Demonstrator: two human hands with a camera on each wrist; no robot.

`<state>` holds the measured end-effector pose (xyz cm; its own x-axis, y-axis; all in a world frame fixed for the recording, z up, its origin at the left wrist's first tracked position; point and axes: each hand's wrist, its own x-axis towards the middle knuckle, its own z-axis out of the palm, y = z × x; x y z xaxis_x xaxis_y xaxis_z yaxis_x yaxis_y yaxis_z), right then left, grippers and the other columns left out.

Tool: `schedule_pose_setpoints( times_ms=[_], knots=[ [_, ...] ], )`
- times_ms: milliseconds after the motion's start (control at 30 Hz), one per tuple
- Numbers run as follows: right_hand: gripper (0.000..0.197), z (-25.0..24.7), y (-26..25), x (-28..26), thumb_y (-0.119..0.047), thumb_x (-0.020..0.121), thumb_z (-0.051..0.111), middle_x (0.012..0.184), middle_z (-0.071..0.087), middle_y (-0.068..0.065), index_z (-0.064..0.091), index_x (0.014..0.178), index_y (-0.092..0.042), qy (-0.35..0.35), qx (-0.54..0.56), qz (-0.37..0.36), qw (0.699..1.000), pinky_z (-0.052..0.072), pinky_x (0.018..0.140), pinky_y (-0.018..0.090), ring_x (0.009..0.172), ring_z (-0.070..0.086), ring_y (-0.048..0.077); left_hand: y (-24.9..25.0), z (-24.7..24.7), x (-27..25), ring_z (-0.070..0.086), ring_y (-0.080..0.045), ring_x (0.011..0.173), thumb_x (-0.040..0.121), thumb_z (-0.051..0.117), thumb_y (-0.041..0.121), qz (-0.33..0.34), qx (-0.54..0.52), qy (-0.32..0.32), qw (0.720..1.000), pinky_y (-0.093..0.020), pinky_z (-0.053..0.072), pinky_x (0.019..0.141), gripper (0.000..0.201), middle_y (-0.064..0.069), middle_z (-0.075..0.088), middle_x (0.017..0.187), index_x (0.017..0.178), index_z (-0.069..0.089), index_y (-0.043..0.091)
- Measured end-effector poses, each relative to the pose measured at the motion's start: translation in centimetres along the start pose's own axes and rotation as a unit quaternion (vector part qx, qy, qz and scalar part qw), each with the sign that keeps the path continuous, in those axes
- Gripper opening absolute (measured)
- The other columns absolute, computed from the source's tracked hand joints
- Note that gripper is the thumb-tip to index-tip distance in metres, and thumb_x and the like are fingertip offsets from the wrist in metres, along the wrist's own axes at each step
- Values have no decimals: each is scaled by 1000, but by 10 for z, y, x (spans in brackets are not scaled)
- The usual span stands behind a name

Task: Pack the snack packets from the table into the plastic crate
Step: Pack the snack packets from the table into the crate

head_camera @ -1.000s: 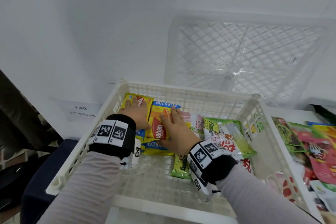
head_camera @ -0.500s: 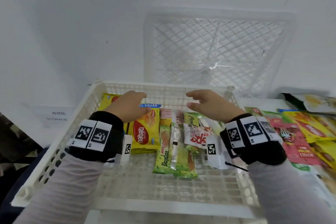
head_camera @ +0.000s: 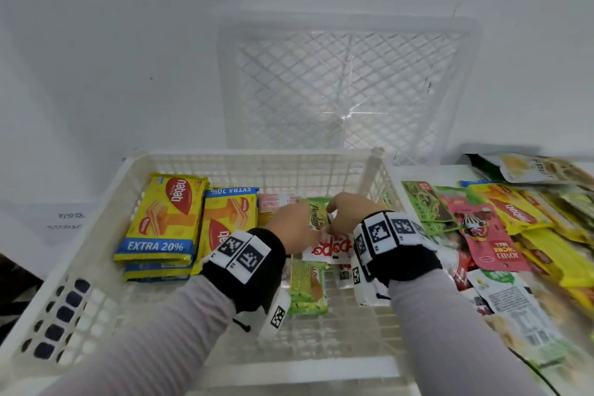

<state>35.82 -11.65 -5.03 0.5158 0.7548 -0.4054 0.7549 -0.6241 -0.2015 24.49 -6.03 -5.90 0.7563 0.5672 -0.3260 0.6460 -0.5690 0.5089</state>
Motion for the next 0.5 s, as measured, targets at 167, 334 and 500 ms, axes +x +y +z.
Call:
schedule_pose_setpoints(
  times_ms=[167,334,500],
  knots=[
    [35,-1,6,3,-27,84,66,112,67,6,66,114,-9,-28,-15,-12,999,51,86,30,102,63,22,-5,4,1,61,-26,88,86,68,18,-53,-196,-43,978,-30,53,62,26,-13,59,103,101,49,9],
    [28,-10,9,0,-31,85,65,95,70,5,69,100,-7,-41,16,-5,999,52,75,28,84,64,17,-11,-8,3,61,-24,80,82,72,12,-30,-279,-20,960,-28,48,57,16,-12,62,95,93,62,6],
    [21,-24,6,-6,-32,91,58,82,66,4,53,91,-12,11,341,-40,939,56,59,26,71,65,15,-20,-36,8,64,-35,87,81,67,-5,-3,-473,93,876,-35,57,62,19,-23,57,100,88,54,7]
  ],
)
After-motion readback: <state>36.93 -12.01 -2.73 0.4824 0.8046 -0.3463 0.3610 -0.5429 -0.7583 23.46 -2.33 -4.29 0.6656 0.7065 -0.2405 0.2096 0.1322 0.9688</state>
